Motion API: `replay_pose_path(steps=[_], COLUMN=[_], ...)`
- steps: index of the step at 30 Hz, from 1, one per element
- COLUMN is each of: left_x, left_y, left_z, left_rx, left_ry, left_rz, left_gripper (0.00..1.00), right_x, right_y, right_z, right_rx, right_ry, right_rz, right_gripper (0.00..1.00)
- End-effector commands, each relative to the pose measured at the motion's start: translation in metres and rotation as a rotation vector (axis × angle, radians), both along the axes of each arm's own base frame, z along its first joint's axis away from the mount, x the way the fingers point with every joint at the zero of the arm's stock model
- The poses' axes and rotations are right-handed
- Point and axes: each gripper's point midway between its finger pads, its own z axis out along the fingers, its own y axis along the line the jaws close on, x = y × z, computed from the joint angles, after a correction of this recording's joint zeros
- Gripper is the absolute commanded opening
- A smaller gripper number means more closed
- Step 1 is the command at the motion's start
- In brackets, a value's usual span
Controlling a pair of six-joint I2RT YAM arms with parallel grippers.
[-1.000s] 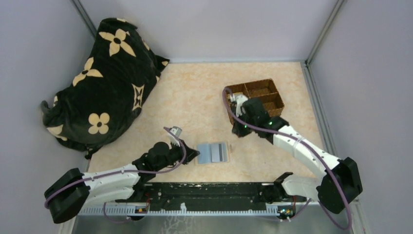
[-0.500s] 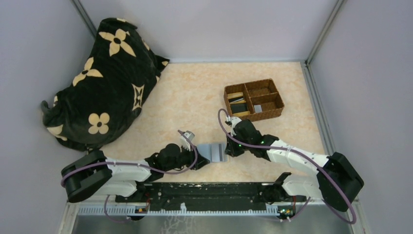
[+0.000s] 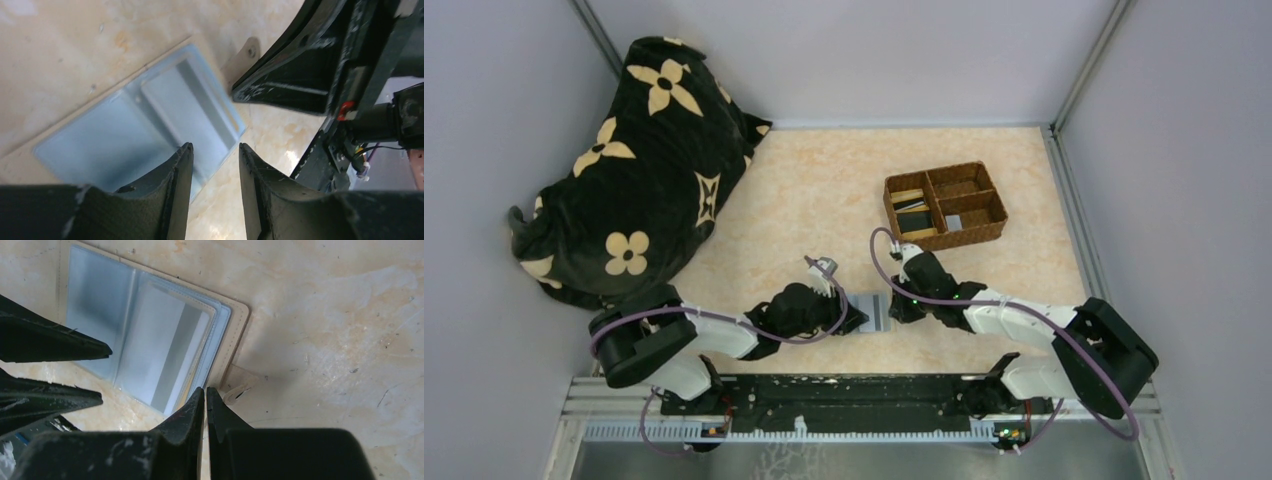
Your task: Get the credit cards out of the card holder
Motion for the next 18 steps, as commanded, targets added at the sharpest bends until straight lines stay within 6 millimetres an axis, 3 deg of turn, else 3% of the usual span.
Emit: replay_pose_path(steps=[1, 7, 18], left_x=[0.006, 0.004, 0.002], left_y=[-0.019, -0.028, 0.001], left_z=[0.010, 0.005, 0.021], left_rx=[-0.033, -0.041, -0.033], left_ry=[-0.001, 0.029, -0.007], left_rz=[-0.036, -0.065, 0.005], left_gripper=[0.46, 0.46, 0.46], right_x=[0.011, 0.006, 0.008], right_y=[0.010, 0.013, 0.012], right_z=[0.003, -0.004, -0.005], right_rx=[0.035, 0.054, 0.045], right_ry=[-0.041, -0.016, -0.018], right_rz=[-0.015, -0.011, -0.018], right_gripper=[0.06, 0.05, 0.05])
